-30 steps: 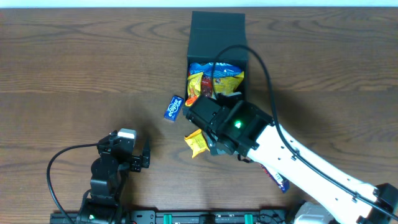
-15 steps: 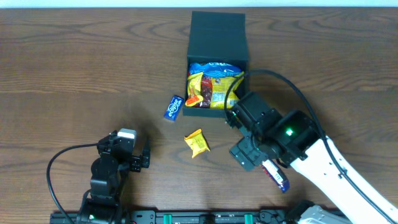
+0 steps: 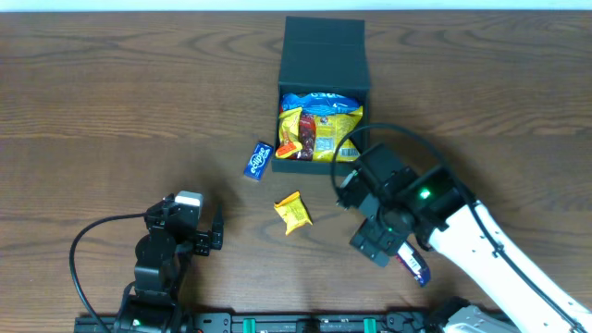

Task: Pack container

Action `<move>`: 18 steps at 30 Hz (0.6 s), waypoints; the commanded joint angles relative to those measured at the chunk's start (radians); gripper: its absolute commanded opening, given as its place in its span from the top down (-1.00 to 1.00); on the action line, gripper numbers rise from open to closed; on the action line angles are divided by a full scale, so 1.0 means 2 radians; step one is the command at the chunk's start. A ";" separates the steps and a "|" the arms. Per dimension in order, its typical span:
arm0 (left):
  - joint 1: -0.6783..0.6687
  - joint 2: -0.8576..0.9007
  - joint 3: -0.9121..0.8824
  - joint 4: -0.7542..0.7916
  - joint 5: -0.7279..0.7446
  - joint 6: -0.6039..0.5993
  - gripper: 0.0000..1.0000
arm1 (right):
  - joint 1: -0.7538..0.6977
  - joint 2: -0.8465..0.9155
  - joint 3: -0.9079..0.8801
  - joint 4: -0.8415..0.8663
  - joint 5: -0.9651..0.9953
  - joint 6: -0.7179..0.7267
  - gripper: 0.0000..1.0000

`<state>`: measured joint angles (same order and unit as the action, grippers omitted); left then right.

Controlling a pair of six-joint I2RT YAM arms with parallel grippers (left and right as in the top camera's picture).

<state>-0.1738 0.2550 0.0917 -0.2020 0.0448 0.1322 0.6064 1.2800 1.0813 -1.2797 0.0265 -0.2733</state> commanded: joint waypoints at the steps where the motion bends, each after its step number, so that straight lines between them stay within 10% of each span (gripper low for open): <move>1: 0.002 -0.004 -0.015 -0.004 -0.006 0.005 -0.91 | -0.025 -0.003 -0.011 0.012 0.026 0.000 -0.99; 18: 0.002 -0.004 -0.015 -0.004 -0.006 0.005 -0.91 | -0.019 -0.042 -0.089 0.047 -0.011 0.100 -0.98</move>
<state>-0.1738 0.2550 0.0917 -0.2020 0.0448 0.1318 0.5686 1.2072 0.9073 -1.1812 0.0181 -0.1051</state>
